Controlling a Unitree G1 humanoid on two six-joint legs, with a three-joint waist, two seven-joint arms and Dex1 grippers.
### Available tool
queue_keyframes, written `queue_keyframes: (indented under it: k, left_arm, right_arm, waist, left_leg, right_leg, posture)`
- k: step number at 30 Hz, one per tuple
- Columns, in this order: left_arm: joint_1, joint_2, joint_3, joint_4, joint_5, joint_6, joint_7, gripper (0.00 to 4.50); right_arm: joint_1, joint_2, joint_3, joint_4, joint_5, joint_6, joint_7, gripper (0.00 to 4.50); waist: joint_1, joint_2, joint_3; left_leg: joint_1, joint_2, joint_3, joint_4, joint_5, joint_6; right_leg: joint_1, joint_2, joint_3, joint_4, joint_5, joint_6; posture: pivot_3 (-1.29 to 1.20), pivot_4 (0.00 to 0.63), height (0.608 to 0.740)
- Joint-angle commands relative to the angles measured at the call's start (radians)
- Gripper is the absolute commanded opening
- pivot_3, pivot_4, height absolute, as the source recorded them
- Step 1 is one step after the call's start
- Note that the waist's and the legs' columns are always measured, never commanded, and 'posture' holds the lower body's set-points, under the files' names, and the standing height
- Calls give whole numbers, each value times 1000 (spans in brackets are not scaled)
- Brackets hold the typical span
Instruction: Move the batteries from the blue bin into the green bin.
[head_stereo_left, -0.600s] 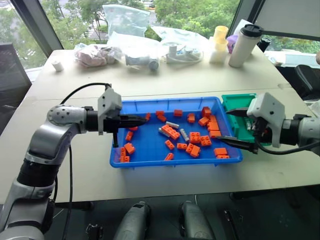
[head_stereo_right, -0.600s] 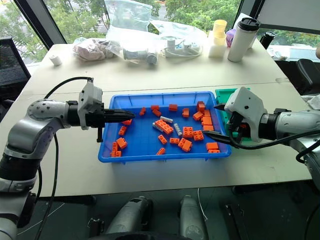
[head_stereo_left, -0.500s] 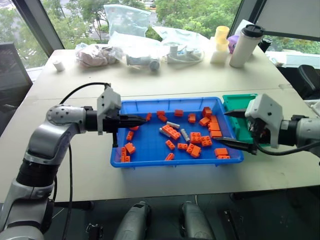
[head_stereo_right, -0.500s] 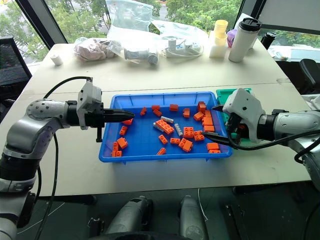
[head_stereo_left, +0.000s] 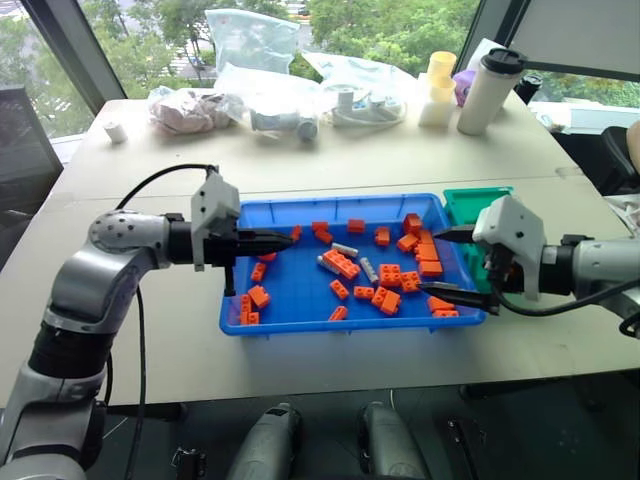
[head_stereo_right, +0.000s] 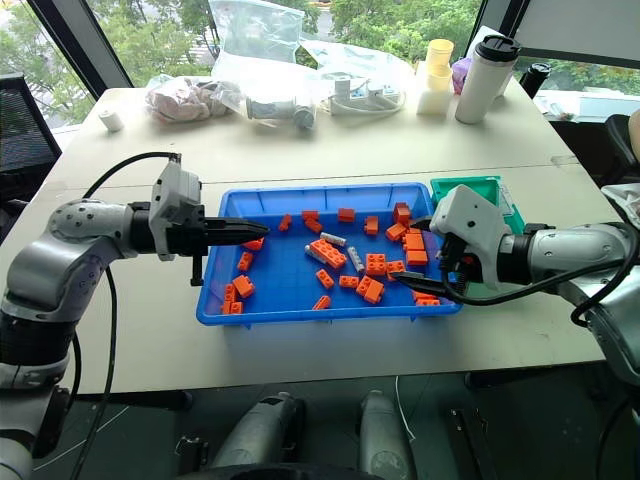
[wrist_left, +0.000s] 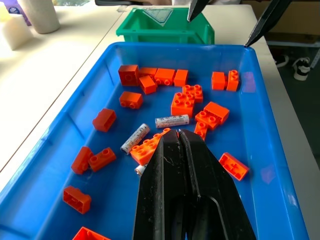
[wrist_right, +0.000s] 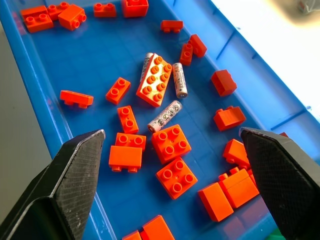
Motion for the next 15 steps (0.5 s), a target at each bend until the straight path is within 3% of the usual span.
queue_keyframes:
  k: [1, 8, 15]
  left_arm:
    - [-2, 16, 27, -33, -11, 2, 5, 0]
    - [5, 15, 28, -40, -7, -2, 11, 0]
    - [7, 7, 22, -44, 0, -7, 20, 0]
  right_arm:
    - [-36, 11, 18, -4, -14, -26, 5, 4461]
    - [-125, 78, 128, 26, -69, -38, -21, 4461]
    - [-286, 249, 336, 92, -141, 2, -60, 4461]
  waist:
    - [0, 0, 0]
    - [-1, 0, 0]
    - [-4, 0, 0]
  left_leg:
    - [0, 0, 0, 0, 0, 0]
    - [0, 0, 0, 0, 0, 0]
    - [0, 0, 0, 0, 0, 0]
  right_leg:
    - [0, 0, 0, 0, 0, 0]
    - [0, 0, 0, 0, 0, 0]
    - [-1, 0, 0, 1, 0, 0]
  posture:
    - [0, 150, 740]
    - [0, 150, 740]
    - [0, 150, 740]
